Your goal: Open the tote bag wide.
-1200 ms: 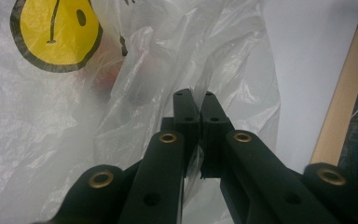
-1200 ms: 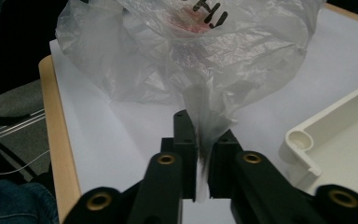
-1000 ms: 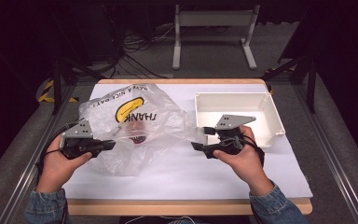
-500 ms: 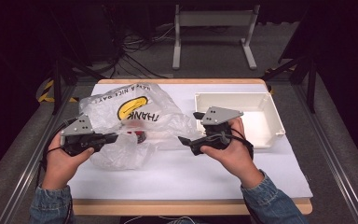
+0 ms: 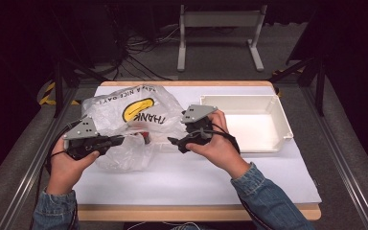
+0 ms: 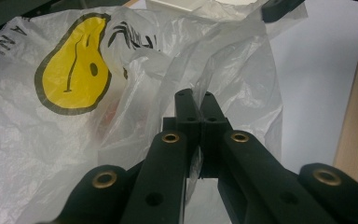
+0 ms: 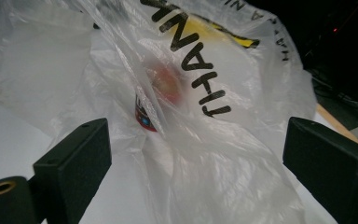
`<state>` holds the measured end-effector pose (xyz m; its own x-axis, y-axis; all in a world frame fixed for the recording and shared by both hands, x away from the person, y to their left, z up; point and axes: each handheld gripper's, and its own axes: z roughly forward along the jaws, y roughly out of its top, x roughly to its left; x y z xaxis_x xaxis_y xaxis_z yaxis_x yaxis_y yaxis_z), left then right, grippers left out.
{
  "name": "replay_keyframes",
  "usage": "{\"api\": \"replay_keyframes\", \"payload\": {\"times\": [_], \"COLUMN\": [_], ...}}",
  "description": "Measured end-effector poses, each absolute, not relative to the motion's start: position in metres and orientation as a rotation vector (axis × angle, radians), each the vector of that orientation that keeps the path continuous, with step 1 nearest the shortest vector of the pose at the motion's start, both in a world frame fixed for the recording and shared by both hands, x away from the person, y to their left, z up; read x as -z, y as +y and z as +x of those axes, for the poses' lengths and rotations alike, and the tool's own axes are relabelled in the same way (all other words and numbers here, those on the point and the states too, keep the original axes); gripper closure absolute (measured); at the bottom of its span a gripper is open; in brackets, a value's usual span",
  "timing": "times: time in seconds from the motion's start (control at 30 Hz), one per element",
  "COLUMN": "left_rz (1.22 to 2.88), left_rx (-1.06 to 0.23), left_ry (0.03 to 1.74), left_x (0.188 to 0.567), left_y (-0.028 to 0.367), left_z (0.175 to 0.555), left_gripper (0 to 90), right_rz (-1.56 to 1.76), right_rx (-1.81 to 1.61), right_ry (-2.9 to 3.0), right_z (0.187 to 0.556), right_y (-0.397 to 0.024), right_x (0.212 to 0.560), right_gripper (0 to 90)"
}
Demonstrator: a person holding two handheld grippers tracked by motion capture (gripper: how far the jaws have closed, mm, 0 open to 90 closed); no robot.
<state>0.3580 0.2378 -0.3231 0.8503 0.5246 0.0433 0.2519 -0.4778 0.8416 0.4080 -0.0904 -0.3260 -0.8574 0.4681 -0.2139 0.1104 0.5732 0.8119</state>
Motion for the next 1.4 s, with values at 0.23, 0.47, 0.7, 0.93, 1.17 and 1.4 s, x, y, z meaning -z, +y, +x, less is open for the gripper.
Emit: {"api": "replay_keyframes", "payload": {"times": [0.23,0.47,0.7,0.93,1.17,1.4], "left_rz": [2.085,2.085,2.103,2.113,2.126,2.125], "left_rx": [-0.365,-0.365,-0.386,-0.457,-0.476,-0.509], "left_ry": [0.555,0.562,0.581,0.646,0.685,0.739], "left_x": [0.323,0.324,0.324,0.326,0.333,0.345], "left_y": [0.237,0.239,0.242,0.255,0.26,0.268], "left_z": [0.357,0.357,0.357,0.358,0.363,0.376], "left_gripper": [89.7,89.7,89.2,88.9,86.8,82.5], "right_rz": [0.397,0.383,0.453,0.563,0.566,0.563], "right_rx": [-1.078,-1.134,-1.223,-1.36,-1.382,-1.363], "right_ry": [2.487,2.514,2.446,2.408,2.394,2.367], "right_z": [0.422,0.423,0.424,0.439,0.451,0.464], "right_y": [-0.069,-0.071,-0.081,-0.089,-0.08,-0.065], "right_x": [0.341,0.338,0.332,0.328,0.326,0.327], "right_gripper": [42.6,89.9,90.0,90.0,90.0,90.0]}}
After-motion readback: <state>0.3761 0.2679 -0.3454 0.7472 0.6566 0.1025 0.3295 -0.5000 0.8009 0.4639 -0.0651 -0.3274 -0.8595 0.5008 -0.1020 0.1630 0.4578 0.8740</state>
